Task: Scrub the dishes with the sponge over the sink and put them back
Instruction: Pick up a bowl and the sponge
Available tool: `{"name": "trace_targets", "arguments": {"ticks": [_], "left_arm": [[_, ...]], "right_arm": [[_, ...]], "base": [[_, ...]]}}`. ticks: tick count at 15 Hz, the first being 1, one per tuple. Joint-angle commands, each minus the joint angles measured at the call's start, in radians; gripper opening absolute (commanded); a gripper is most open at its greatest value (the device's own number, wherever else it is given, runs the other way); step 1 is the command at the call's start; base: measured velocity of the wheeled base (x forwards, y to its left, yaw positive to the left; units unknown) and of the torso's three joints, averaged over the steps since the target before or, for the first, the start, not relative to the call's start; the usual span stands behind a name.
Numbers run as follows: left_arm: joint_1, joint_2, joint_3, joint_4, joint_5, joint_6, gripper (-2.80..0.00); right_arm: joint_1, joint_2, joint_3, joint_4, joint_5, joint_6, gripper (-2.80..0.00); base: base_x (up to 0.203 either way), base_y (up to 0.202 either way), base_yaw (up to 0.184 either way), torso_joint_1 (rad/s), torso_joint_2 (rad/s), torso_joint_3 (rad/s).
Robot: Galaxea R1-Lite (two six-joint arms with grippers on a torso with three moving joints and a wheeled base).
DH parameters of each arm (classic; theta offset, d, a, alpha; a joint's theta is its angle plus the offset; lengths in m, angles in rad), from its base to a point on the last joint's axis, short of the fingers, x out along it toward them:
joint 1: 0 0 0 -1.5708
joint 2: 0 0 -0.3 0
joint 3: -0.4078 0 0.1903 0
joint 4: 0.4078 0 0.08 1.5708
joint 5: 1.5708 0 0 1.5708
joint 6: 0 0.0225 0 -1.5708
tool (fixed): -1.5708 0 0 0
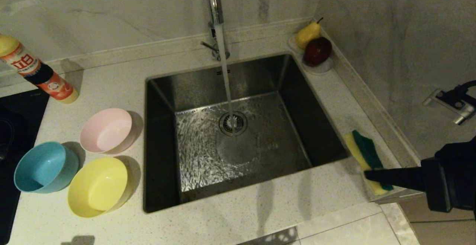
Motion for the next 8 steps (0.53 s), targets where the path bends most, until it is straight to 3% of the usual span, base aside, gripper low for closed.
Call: {"name": "trace_targets", "arguments": {"ticks": [1, 4, 8], "left_arm": [[0.0, 0.01, -0.061, 0.01, 0.007, 0.003, -2.8], [0.0, 0.136, -0.324, 0.067, 0.042, 0.008, -2.8], [0.0, 0.473, -0.633, 0.14, 0.277, 0.011, -2.8]], "right_arm": [[-0.002, 0.007, -0.009, 0.001, -0.006, 0.001, -2.8], [-0.004, 0.001, -0.02, 0.002, 0.003, -0.002, -2.8], [-0.004, 0.008, -0.027, 0.001, -0.005, 0.0, -2.8]], "base": [[0.0, 0.0, 0.0, 0.0, 0.0, 0.0], [0.0, 0.0, 0.0, 0.0, 0.0, 0.0], [0.0, 0.0, 0.0, 0.0, 0.0, 0.0]]}}
